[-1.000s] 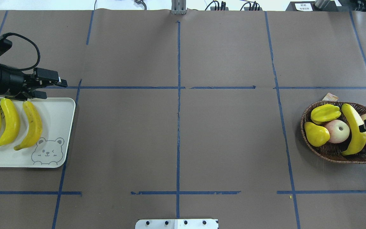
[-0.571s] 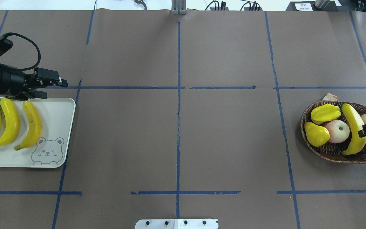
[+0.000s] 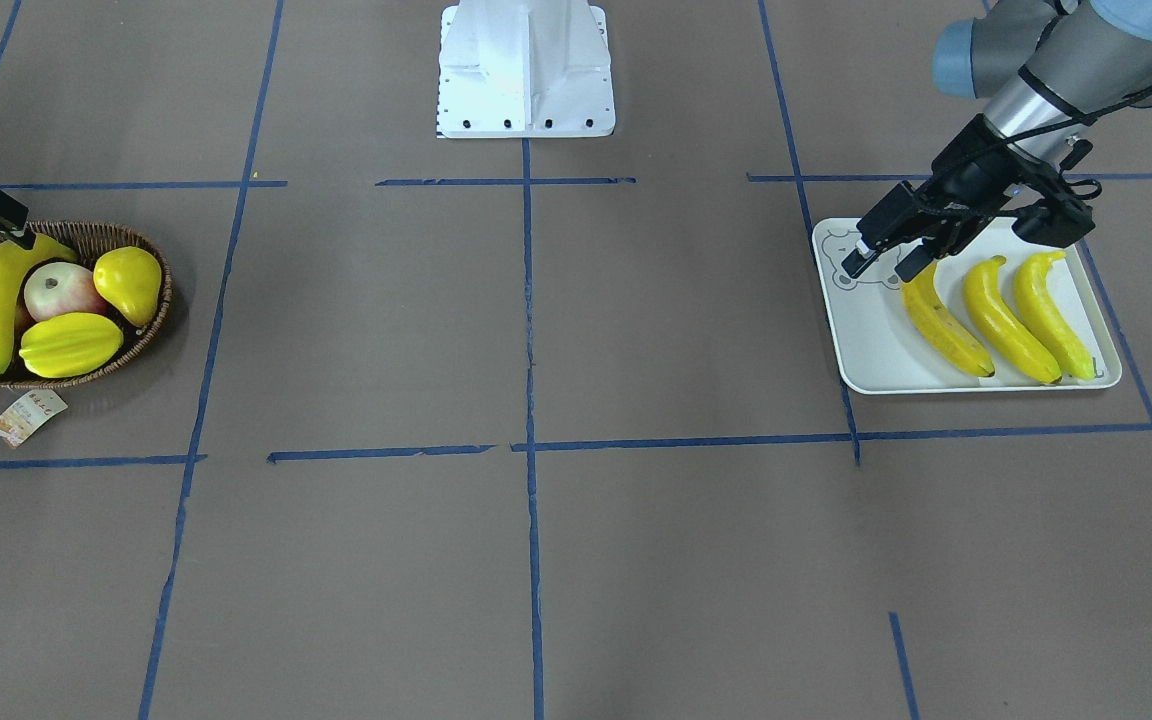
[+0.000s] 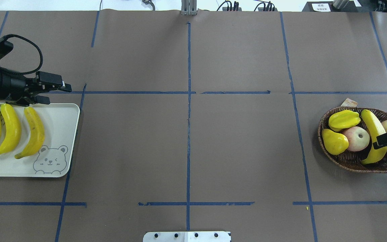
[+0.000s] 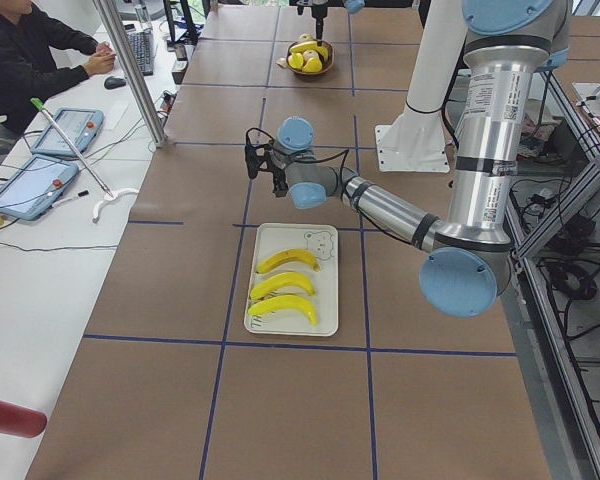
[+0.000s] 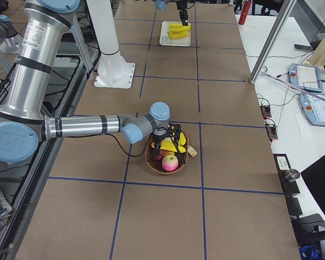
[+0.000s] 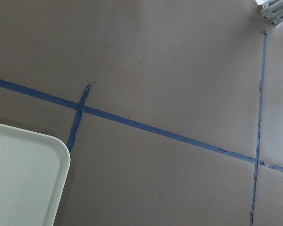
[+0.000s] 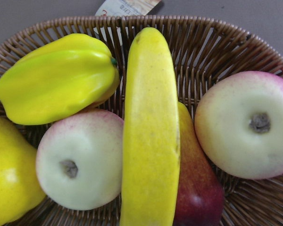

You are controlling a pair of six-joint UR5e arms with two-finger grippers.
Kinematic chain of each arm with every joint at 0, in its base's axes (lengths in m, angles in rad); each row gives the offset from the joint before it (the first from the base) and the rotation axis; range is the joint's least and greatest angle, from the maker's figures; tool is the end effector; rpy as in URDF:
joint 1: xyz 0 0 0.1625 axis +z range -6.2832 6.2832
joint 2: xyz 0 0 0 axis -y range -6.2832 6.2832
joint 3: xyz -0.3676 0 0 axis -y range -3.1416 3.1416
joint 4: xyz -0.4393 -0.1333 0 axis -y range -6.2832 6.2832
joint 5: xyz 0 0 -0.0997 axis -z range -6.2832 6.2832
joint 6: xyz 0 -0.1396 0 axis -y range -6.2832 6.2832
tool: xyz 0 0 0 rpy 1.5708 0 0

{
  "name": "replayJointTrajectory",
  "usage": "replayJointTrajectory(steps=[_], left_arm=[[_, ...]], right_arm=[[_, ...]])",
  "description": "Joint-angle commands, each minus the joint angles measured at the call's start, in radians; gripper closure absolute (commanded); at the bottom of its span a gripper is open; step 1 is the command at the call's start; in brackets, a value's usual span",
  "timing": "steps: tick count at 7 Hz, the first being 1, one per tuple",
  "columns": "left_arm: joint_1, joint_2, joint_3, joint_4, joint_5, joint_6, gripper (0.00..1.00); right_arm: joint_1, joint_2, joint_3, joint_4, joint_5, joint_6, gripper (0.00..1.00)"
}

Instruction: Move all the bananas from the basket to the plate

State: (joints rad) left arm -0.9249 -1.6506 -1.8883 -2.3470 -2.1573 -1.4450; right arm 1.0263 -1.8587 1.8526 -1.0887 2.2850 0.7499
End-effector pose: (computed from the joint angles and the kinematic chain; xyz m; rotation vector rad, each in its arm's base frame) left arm 0.3045 -0.4970 0.3120 0.1236 1.2441 -0.3494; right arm -0.2086 -0.4253 0.5657 -0.0589 -0.8323 0.0234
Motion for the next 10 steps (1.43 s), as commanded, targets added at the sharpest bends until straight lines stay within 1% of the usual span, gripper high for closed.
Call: replayJointTrajectory(steps=[1,2,3,4,5,6,7,8,9,10], left_arm=[[0.0,0.0,0.0,0.0,0.001,0.0,0.01],[0.0,0.0,0.002,0.0,-0.001,0.0,0.01],[0.0,0.002,0.0,0.0,-0.001,0.0,0.01],[0.0,0.002,0.0,0.0,-0.001,0.0,0.01],[0.0,0.002,0.002,0.0,-0.001,0.0,0.01],[0.0,0.002,0.002,0.0,-0.001,0.0,0.01],[0.0,0.002,0.0,0.0,0.001,0.0,0.01],[0.001,0.0,0.009,0.0,0.001,0.0,0.01],[0.001,0.0,0.005,-0.002,0.001,0.0,0.01],[0.0,0.0,0.003,-0.002,0.001,0.0,0.01]], right_arm=[[-0.003,0.03,-0.033,0.003,0.001,0.005,0.01],[-0.003,0.03,-0.033,0.016,0.002,0.008,0.11],[-0.003,0.03,-0.033,0.029,0.005,0.006,0.33],[-0.002,0.03,-0.03,0.03,0.007,0.005,0.64],[-0.002,0.029,-0.027,0.041,0.01,-0.003,0.85],[0.001,0.02,-0.027,0.082,0.011,-0.001,0.97],[0.011,0.013,-0.015,0.095,0.024,-0.003,0.99],[0.084,0.006,-0.003,0.092,0.074,-0.004,1.0],[0.166,0.003,0.019,0.082,0.15,-0.006,1.0],[0.24,0.006,0.023,0.082,0.204,-0.007,1.0]])
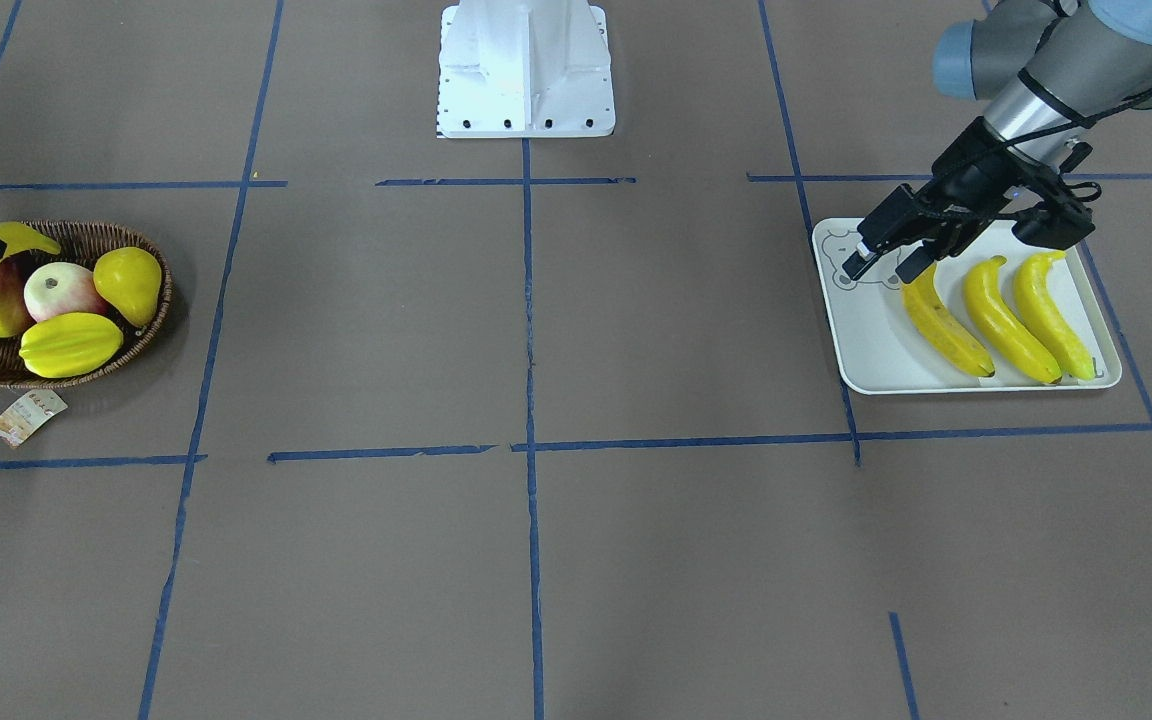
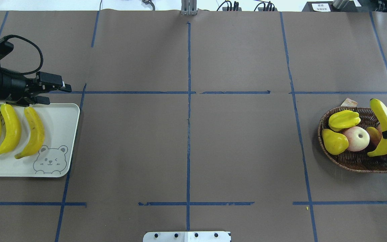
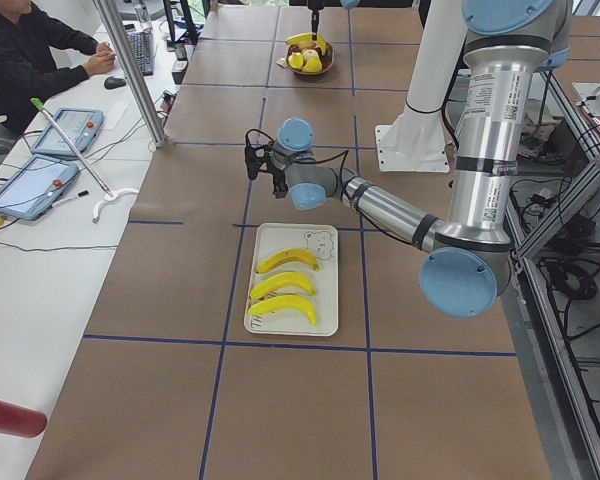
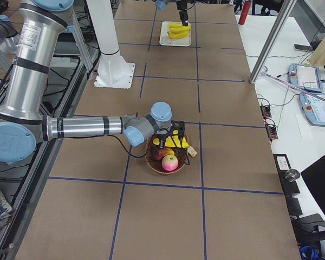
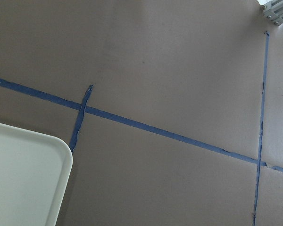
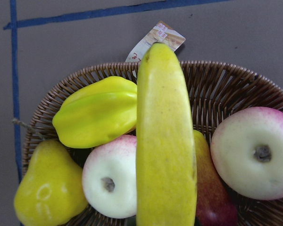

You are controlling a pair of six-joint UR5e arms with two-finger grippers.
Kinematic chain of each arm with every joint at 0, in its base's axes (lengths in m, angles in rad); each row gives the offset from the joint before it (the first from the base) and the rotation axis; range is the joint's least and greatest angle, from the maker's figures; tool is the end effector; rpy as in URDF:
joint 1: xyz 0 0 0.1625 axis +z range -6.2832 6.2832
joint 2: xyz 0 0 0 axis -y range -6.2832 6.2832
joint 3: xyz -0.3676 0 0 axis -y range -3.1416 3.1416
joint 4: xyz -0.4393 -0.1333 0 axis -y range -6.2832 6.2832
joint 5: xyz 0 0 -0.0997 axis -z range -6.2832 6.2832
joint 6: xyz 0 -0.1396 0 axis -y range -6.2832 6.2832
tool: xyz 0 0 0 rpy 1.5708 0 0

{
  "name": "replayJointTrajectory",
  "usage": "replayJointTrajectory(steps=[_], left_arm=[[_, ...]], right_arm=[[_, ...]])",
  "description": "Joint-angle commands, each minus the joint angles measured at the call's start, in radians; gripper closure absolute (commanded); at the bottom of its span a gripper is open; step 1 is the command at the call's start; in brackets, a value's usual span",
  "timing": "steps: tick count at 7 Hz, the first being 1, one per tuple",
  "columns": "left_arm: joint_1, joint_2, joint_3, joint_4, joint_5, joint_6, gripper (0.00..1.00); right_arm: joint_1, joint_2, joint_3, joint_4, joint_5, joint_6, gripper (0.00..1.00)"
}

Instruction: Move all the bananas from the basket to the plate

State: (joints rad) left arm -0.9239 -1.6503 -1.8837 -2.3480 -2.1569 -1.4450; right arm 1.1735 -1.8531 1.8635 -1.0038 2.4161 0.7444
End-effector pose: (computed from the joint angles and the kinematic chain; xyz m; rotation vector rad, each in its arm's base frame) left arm 0.3055 -0.4975 0.3146 0.1210 1.2411 -0.3504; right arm -0.1556 -0.4455 0.5342 0.0125 -0.9815 0.0749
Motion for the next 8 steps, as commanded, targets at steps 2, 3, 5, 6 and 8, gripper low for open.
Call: replayJointTrajectory(steps=[2,3,5,6,8], left_arm=[[0.0,0.0,-0.003,-0.001,0.0,0.0,0.01],[0.0,-0.006,-0.005,-0.001,0.0,0.0,0.01],[0.02,-0.028,-0.002,-0.001,0.002,-0.002,0.01],[0.043,-0.06,0.011,-0.002,0.008,-0.012,0.01],[0.082,-0.161,0.02,-0.011,0.014,-0.171,0.01]], right_arm=[[0.161,0.04,0.069,-0.009,0.156,0.001,1.0],[0.156,0.117,0.066,-0.012,0.164,0.013,1.0],[0.096,0.278,0.06,-0.07,0.189,0.114,1.0],[-0.017,0.381,0.053,-0.064,0.17,0.253,0.99],[-0.157,0.529,0.074,-0.055,0.057,0.488,0.99]])
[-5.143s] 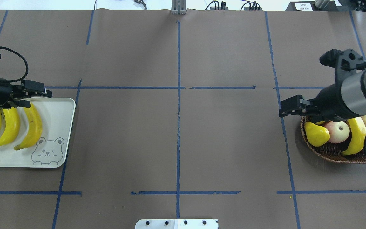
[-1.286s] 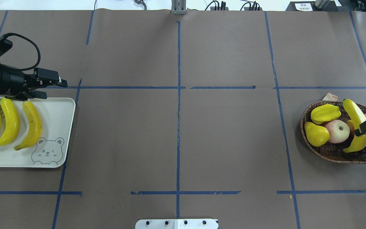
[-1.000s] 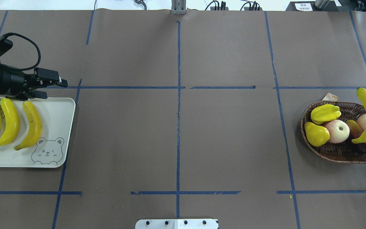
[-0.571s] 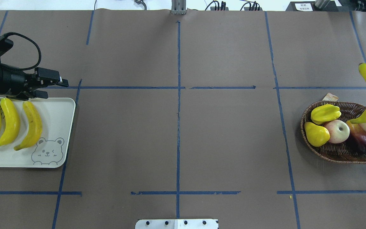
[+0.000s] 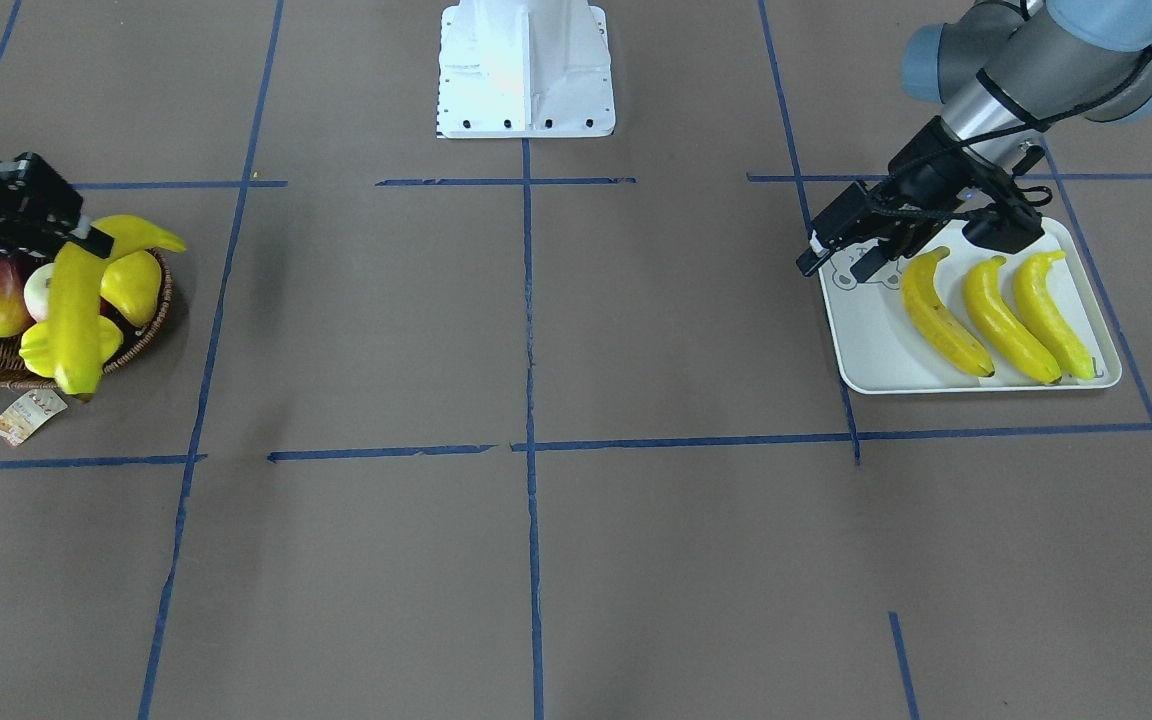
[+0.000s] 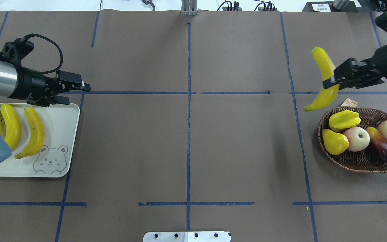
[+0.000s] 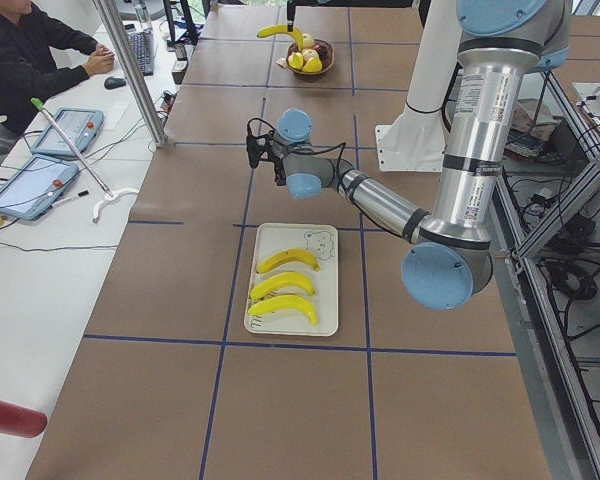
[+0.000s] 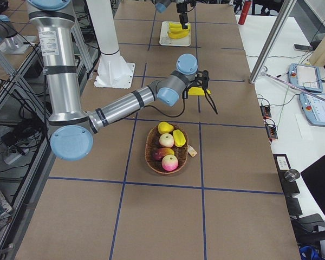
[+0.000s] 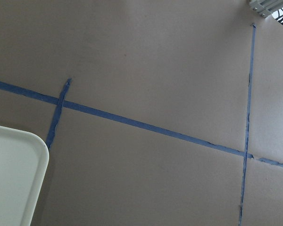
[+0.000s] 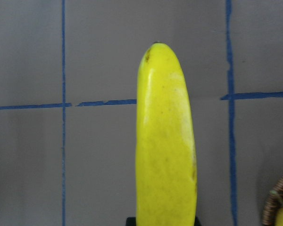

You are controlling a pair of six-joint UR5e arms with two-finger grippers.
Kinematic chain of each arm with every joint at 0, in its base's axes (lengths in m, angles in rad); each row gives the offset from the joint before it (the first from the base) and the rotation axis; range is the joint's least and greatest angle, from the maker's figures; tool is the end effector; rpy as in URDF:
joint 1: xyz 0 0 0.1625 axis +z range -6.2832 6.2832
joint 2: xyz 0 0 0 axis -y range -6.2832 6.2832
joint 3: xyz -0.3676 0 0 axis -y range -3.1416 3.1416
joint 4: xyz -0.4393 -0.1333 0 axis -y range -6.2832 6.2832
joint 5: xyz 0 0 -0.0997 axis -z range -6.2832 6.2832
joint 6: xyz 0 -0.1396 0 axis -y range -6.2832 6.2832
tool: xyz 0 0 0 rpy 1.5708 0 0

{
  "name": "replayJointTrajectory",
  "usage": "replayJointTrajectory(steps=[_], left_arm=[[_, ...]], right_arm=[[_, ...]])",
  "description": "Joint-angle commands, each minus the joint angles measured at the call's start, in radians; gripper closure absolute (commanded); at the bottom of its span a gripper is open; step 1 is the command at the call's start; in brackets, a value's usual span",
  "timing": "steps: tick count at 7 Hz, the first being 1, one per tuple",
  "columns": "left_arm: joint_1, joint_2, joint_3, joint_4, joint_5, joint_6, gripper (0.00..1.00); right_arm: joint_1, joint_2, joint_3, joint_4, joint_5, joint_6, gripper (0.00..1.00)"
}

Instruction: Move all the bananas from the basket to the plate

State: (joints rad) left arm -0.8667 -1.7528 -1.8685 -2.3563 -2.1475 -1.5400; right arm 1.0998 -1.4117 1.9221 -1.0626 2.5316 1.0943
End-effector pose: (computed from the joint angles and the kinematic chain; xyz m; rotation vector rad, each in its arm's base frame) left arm 0.3434 -0.4927 0.2614 0.0850 1.3211 -0.3468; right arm -0.2382 -0.5093 0.2679 0.0472 -1.2648 0.0491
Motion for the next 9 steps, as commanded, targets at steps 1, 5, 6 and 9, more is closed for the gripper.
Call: replayJointTrajectory(steps=[1,5,6,9], left_arm=[[0.046,-0.133,0.005,-0.003,0.011,-0.163,0.01],[0.1,-0.283,0.023,0.012,0.018,-0.253,0.01],[0.11,-0.304,0.028,0.012,0.018,-0.255,0.01],[0.141,-0.37,0.075,0.011,0.034,-0.253,0.01]], right_arm=[[-0.175,0.161,0.043,0.001,-0.164,0.248,0.99],[-0.53,0.281,0.09,-0.037,-0.561,0.3,0.99],[-0.555,0.34,0.09,-0.115,-0.579,0.289,0.99],[-0.581,0.375,0.094,-0.135,-0.582,0.288,0.99]])
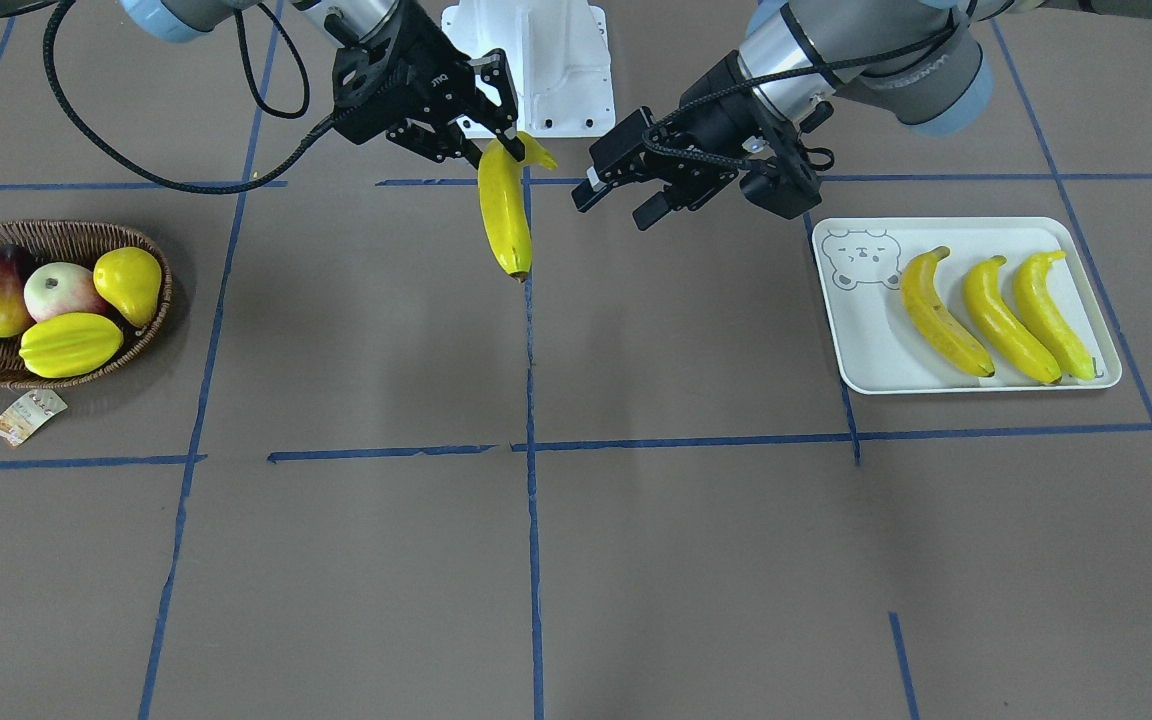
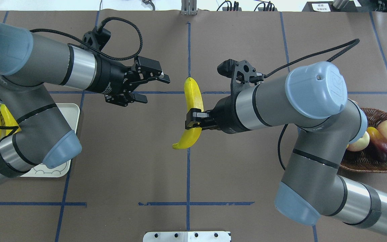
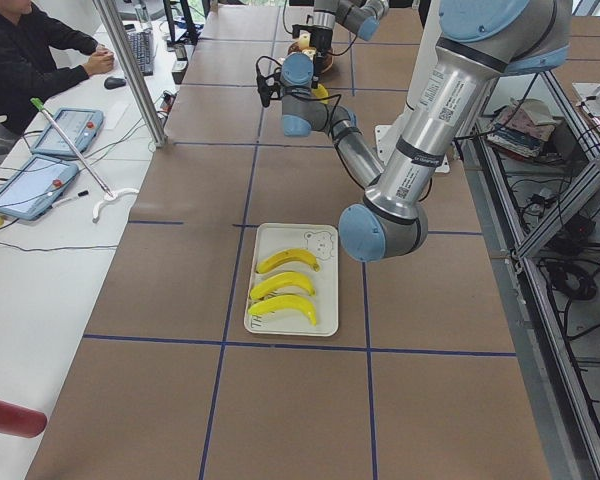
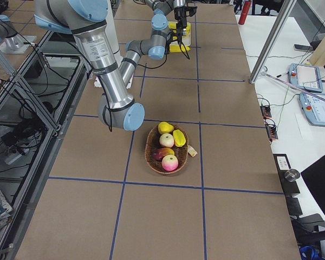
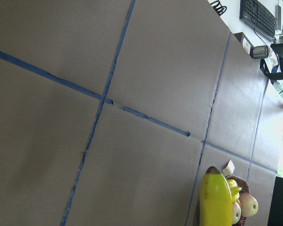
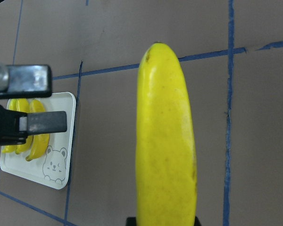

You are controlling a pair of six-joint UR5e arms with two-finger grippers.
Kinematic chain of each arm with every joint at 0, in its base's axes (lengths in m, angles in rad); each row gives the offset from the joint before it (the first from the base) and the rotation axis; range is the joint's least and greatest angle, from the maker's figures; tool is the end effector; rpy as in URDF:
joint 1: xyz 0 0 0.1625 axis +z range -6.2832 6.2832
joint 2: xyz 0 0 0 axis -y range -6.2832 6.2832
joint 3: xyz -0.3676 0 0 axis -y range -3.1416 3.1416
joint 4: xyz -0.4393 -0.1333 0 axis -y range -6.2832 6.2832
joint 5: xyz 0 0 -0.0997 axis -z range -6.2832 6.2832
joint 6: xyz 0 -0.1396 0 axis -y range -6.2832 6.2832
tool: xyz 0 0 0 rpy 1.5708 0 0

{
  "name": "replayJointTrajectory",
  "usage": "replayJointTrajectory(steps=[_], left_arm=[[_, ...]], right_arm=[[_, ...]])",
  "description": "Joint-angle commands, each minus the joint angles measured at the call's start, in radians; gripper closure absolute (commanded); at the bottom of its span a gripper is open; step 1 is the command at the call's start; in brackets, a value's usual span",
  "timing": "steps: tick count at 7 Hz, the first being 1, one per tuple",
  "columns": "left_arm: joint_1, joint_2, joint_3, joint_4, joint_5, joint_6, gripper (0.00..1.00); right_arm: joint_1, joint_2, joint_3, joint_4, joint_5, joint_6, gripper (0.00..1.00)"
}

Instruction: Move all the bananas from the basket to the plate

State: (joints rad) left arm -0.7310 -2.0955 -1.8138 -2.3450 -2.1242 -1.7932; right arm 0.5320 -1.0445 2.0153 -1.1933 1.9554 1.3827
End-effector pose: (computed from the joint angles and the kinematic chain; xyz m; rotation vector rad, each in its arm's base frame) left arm 0.4229 -0.4598 0.0793 -0.0468 1.5547 -0.3284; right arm -0.4596 -0.3644 0.0491 0.1648 -1.3549 0.0296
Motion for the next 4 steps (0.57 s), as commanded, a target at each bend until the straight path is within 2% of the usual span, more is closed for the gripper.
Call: replayJointTrajectory(steps=[1,4], left_arm=[[0.034,-0.04,0.021,0.0,0.035,0.0,0.01],[0.093,-0.075,0.05,0.001,0.069,0.002,0.01]], right_arm=[[-0.017,0.009,0.002,-0.005,-0.007,-0.001,0.98],[-0.026,0.024,0.002,-0.003,-0.009,-0.001,0.98]])
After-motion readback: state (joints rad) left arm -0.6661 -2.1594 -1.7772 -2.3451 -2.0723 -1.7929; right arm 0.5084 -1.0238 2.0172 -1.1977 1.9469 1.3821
